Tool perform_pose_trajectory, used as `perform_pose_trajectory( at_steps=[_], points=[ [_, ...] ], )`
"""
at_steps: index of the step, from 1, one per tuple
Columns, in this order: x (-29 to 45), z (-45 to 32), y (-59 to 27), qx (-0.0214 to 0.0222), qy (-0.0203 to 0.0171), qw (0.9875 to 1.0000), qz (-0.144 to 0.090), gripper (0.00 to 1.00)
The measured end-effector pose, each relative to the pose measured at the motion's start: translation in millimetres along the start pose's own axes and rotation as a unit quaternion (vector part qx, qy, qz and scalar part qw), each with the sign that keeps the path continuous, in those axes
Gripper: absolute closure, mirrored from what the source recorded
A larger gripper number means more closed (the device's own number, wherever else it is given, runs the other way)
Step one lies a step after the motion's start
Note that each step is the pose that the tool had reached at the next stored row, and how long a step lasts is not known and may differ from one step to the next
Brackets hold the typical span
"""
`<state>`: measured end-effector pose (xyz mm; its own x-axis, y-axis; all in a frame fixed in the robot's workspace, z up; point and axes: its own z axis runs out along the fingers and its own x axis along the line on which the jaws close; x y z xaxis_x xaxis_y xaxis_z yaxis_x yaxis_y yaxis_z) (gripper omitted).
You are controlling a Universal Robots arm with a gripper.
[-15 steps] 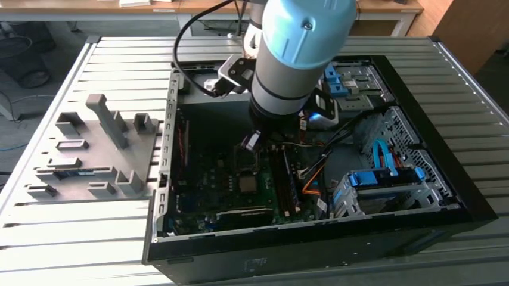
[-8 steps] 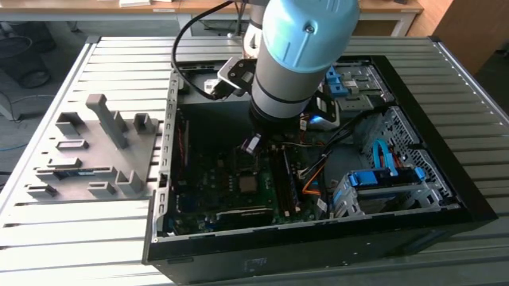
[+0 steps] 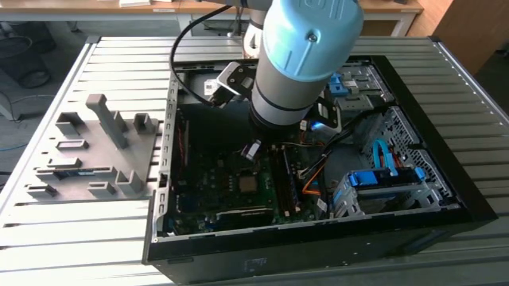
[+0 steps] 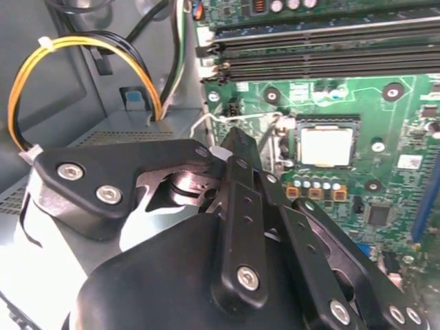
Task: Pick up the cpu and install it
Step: 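Close the cpu cover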
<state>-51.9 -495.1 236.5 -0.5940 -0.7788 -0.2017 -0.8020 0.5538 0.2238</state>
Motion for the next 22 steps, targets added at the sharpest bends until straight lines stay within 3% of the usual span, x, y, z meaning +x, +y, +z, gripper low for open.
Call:
perform_pose_trajectory(
  at_steps=[4,6,7,12,13,19,22],
  points=[
    [5.5,-1.8,-2.8,-0.0002,0.0002,1.0000,-0.001,0.90],
    [6.8,-2.2,-3.4,0.0014,0.0029,1.0000,-0.002,0.90],
    [6.9,-2.3,-3.4,0.0051,0.0085,0.9999,-0.003,0.90],
    [7.0,-2.3,-3.4,0.0307,0.0459,0.9985,-0.005,0.90],
    [7.0,-2.2,-3.5,0.0328,0.0491,0.9982,-0.005,0.90],
    [6.7,4.4,-5.7,0.0340,0.0502,0.9982,-0.004,0.90],
    [2.0,5.7,-10.4,0.0401,0.0586,0.9975,-0.003,0.90]
  ],
)
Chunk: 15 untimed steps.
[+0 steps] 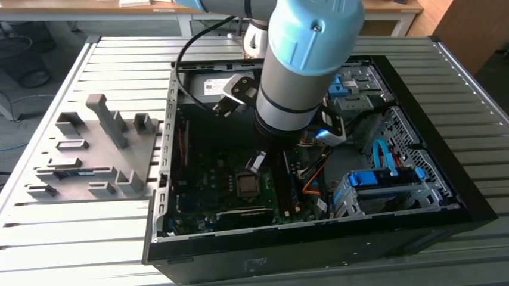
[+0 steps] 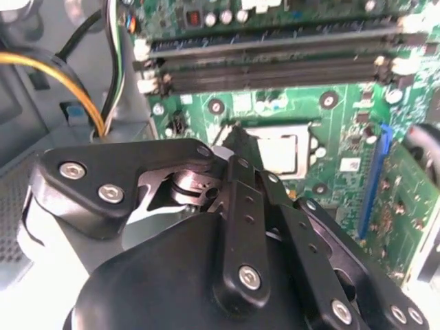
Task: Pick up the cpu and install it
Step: 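Close the cpu cover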
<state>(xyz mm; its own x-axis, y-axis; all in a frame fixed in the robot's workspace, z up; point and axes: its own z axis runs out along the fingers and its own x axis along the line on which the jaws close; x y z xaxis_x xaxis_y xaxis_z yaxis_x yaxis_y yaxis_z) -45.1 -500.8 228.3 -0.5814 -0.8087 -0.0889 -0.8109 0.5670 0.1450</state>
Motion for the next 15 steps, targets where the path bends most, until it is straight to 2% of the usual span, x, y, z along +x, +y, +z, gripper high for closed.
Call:
perform_pose_trajectory(
  at_steps=[4,5,9,15],
  points=[
    [-6.7,1.5,-3.3,0.0108,0.0150,0.9998,0.001,0.90],
    [-7.8,1.7,-2.8,0.0127,0.0177,0.9998,0.002,0.90],
    [-10.2,2.1,-1.4,0.0167,0.0236,0.9996,0.001,0.90],
    [-17.8,2.9,-3.6,0.0162,0.0257,0.9995,0.000,0.90]
  ],
)
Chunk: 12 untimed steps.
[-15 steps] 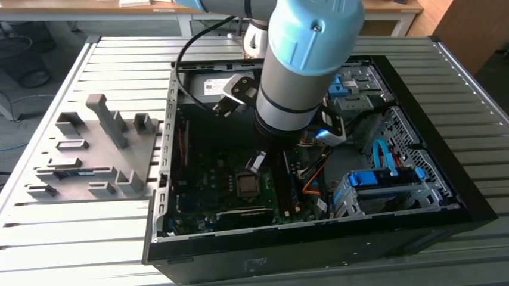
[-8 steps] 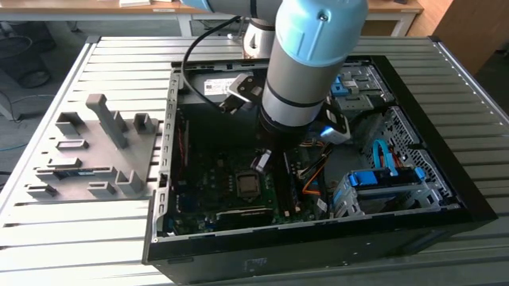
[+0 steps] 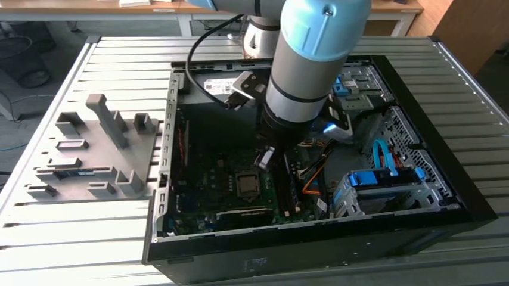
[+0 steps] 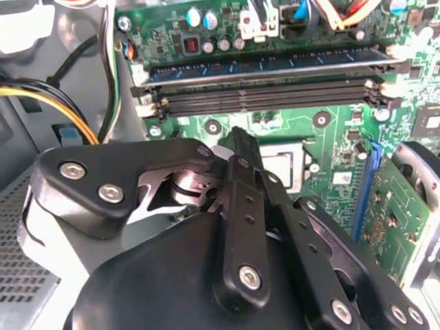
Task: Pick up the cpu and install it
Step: 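Close the cpu cover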
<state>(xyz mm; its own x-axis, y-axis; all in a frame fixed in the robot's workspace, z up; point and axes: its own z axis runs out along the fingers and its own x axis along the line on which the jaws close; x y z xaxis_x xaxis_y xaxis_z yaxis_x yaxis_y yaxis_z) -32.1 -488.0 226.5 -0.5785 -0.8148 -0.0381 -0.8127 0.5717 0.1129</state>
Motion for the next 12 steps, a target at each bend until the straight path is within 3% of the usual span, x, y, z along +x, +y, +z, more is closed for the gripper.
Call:
perform_pose_trajectory(
  at_steps=[7,12],
  points=[
    [-11.6,-0.7,6.4,0.0065,0.0086,0.9999,0.001,0.90],
    [-12.4,-20.7,8.7,0.0082,0.0080,0.9999,0.001,0.90]
  ],
)
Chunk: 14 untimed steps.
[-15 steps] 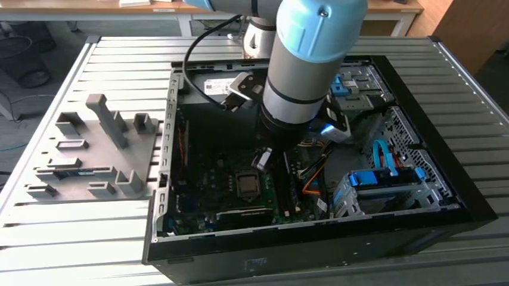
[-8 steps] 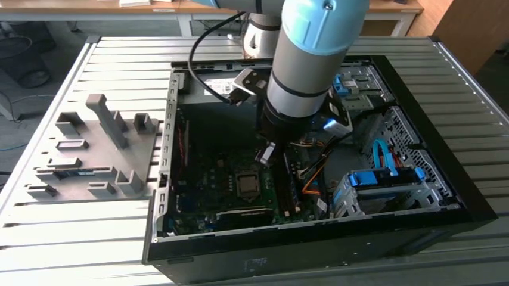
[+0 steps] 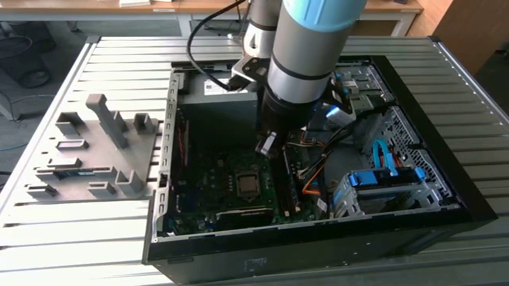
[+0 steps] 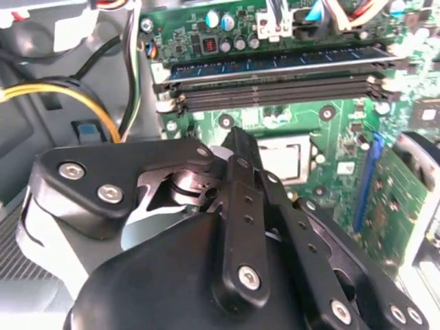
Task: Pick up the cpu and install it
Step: 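Close the cpu cover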
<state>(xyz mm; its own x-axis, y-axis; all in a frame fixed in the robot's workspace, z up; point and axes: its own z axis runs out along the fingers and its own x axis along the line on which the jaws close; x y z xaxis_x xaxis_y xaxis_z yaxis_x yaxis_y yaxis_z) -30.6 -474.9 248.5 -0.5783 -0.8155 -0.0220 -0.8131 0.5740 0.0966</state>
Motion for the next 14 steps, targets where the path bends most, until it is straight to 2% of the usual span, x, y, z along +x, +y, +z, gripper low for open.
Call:
perform_pose_trajectory(
  at_steps=[4,5,14],
  points=[
    [-0.4,-17.8,1.7,0.0002,-0.0001,1.0000,0.000,0.90],
    [-0.4,-20.1,2.0,0.0002,0.0000,1.0000,0.000,0.90],
    [-0.4,-20.3,2.0,0.0003,-0.0001,1.0000,0.000,0.90]
  ],
)
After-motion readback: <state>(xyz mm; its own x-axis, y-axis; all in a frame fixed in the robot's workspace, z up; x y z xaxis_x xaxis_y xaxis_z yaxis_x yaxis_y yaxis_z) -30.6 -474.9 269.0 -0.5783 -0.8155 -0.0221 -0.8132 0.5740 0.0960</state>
